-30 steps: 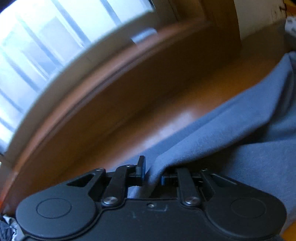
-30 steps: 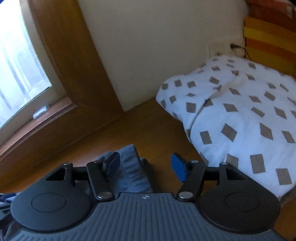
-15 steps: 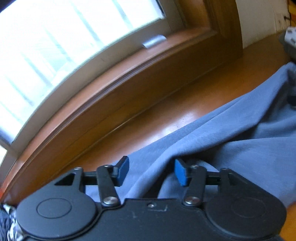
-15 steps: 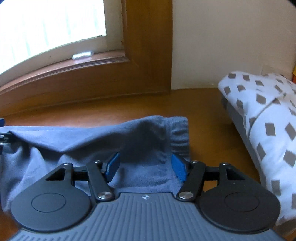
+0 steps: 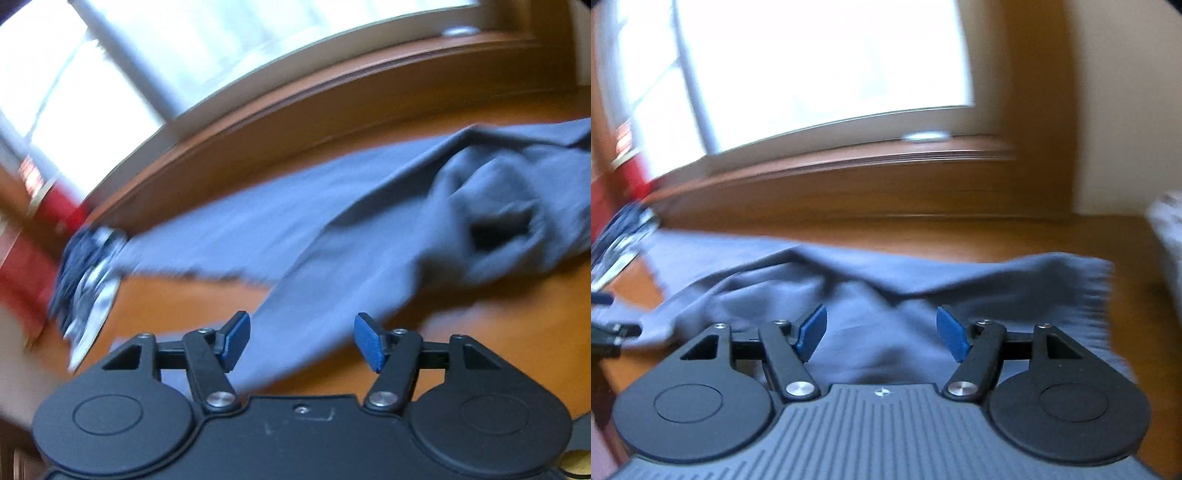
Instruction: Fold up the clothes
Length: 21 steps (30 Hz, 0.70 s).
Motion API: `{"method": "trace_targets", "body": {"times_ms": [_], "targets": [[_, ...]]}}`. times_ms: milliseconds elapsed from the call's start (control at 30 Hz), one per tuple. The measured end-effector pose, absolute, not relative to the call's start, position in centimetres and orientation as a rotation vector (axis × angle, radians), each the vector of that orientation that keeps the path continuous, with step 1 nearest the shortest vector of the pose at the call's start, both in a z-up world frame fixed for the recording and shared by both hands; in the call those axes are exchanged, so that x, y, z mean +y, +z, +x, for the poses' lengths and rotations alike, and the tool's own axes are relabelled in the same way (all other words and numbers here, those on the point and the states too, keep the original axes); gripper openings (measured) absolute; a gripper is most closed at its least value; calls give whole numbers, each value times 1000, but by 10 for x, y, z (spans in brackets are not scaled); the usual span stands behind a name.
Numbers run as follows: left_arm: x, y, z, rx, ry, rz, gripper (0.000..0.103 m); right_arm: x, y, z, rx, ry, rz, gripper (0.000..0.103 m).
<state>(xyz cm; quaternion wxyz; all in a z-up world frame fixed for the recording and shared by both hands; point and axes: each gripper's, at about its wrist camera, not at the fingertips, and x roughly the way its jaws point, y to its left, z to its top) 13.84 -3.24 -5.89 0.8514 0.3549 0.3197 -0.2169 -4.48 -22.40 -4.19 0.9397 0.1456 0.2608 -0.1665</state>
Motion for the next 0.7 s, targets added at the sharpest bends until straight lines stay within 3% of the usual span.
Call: {"method": "trace_targets", "body": {"times_ms": [333,700], "targets": [[98,-78,200,736,-350,707,60,-73,-44,54,581,30,69,70],[169,-97,263,698,-671,818,61,56,-67,151,744,59,-93,70]]}}
